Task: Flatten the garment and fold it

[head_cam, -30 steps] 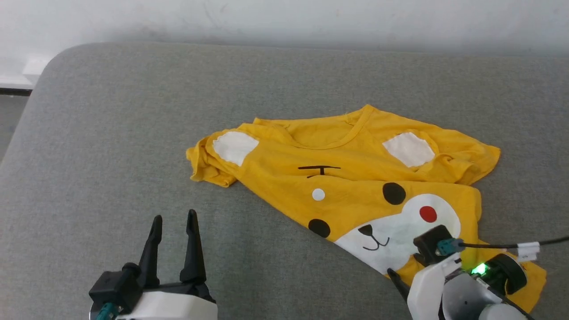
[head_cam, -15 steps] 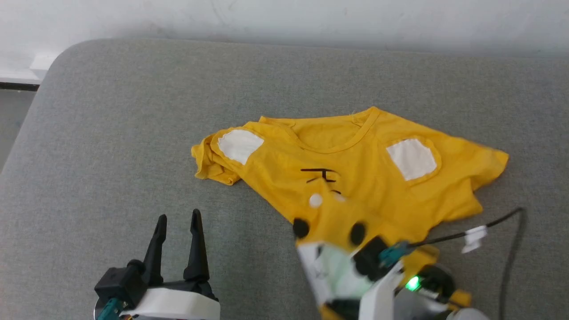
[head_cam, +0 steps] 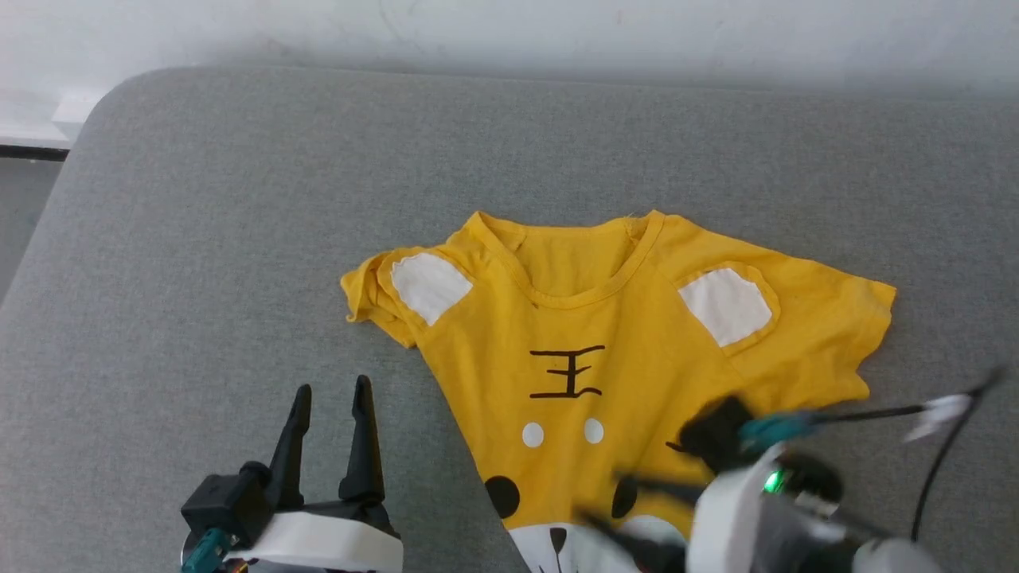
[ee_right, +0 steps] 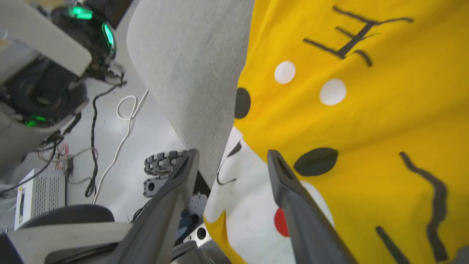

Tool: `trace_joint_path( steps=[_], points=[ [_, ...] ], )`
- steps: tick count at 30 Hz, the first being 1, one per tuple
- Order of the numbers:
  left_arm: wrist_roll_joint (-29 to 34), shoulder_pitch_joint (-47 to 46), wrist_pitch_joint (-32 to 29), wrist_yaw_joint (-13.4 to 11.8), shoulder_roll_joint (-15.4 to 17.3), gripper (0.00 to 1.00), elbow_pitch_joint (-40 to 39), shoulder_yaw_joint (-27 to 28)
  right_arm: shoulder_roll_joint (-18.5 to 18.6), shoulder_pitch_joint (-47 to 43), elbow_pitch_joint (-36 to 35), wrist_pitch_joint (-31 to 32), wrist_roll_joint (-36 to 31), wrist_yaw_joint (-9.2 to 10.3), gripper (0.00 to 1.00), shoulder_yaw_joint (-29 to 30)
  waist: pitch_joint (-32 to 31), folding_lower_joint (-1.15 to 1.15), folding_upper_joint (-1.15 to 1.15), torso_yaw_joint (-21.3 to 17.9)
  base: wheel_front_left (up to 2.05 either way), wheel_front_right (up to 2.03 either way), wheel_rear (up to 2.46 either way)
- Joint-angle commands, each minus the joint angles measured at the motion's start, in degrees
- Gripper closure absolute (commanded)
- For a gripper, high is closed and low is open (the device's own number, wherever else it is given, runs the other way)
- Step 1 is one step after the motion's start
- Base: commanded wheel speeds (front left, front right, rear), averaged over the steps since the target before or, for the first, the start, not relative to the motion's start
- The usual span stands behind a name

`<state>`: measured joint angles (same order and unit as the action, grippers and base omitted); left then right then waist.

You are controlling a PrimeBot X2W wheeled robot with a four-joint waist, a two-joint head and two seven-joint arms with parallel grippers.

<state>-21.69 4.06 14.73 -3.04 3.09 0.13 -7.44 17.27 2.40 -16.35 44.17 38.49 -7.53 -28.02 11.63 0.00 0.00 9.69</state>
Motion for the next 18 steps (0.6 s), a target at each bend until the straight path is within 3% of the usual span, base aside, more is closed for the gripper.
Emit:
trace_joint_path(
  steps=[1, 4, 8, 13, 18],
  points=[
    [-0.12, -0.63, 0.27, 0.50, -0.21, 0.00, 0.18, 0.11, -1.74, 1.33, -0.53, -3.67, -1.69, 0.04, 0.00, 3.10, -0.14, 0.00, 0.00, -0.08, 0.00, 0.00, 0.00],
    [0.00, -0.57, 0.27, 0.53, -0.21, 0.00, -0.01, 0.22, -5.68, 2.60, 0.09, -13.81, -9.21, 0.04, 0.00, 13.95, -0.02, 0.00, 0.00, -0.25, 0.00, 0.00, 0.00],
    [0.16, -0.91, 0.27, 0.69, -0.21, 0.00, -0.46, -0.10, -7.64, 4.27, 2.48, -22.32, -23.32, 0.04, 0.00, 27.38, 1.11, 0.00, 0.00, -0.34, 0.00, 0.00, 0.00],
    [0.53, -1.99, 0.27, 0.96, -0.21, 0.00, -0.53, -0.67, -10.58, 5.01, 8.74, -21.90, -32.59, 0.04, 0.00, 38.66, 3.19, 0.00, 0.00, -0.25, 0.00, 0.00, 0.00],
    [0.65, -3.40, 0.27, 1.13, -0.21, 0.00, -0.23, -1.38, -12.60, 7.41, 14.83, -19.81, -35.07, 0.04, 0.00, 43.17, 5.08, 0.00, 0.00, 0.29, 0.00, 0.00, 0.00]
  ],
)
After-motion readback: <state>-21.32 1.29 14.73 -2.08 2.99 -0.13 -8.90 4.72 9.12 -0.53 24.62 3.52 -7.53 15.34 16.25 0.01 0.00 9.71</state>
